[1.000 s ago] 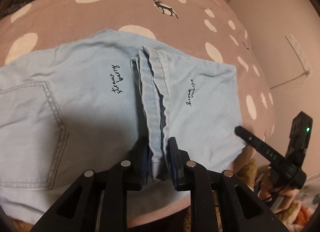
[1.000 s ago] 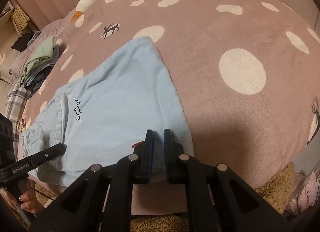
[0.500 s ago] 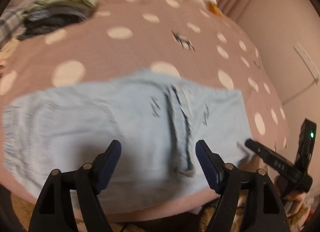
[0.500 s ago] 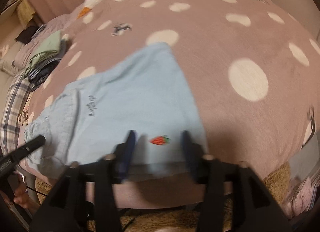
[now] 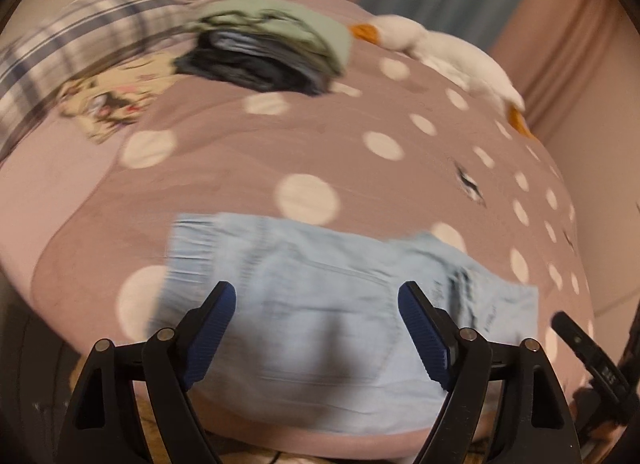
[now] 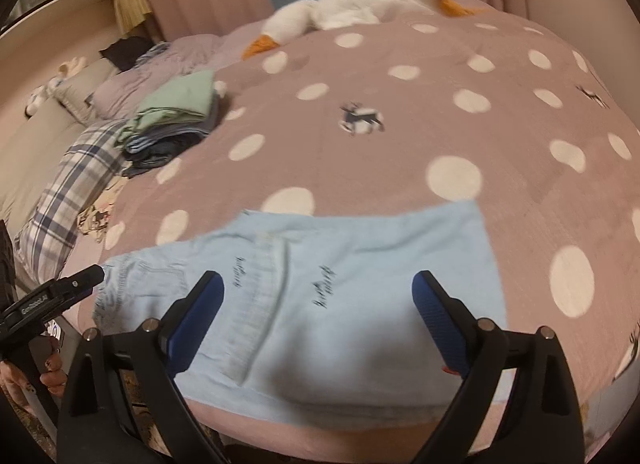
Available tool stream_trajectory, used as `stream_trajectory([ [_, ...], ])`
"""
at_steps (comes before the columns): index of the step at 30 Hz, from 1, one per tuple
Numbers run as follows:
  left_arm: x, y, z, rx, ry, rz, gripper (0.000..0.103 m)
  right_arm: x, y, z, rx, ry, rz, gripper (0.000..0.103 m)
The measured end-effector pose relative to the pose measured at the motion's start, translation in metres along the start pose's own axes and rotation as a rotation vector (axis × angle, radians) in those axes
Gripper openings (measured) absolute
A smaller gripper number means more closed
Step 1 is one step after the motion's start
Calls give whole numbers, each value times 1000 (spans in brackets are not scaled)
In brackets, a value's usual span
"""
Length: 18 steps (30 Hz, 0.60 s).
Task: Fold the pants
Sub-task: 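Grasp the elastic waistband with the left gripper and lift it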
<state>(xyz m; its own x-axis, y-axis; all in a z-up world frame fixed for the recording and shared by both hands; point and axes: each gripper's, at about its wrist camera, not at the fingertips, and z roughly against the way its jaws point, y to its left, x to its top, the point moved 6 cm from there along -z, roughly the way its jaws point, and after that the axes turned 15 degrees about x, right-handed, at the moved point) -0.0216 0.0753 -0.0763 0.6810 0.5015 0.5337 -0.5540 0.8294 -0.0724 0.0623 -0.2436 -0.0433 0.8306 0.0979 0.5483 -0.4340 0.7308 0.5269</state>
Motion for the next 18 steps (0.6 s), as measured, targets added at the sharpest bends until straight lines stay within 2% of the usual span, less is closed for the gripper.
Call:
stream_trajectory([
  [10, -17, 76, -33, 93, 95, 213, 83, -11, 12, -30, 18, 88, 0, 96],
  [13, -25, 88, -39, 73, 129, 258, 83, -13, 14, -36, 27, 104, -9, 96],
  [18, -39, 91, -51, -17, 194, 325, 83, -19, 14, -42, 28, 127, -14, 96],
])
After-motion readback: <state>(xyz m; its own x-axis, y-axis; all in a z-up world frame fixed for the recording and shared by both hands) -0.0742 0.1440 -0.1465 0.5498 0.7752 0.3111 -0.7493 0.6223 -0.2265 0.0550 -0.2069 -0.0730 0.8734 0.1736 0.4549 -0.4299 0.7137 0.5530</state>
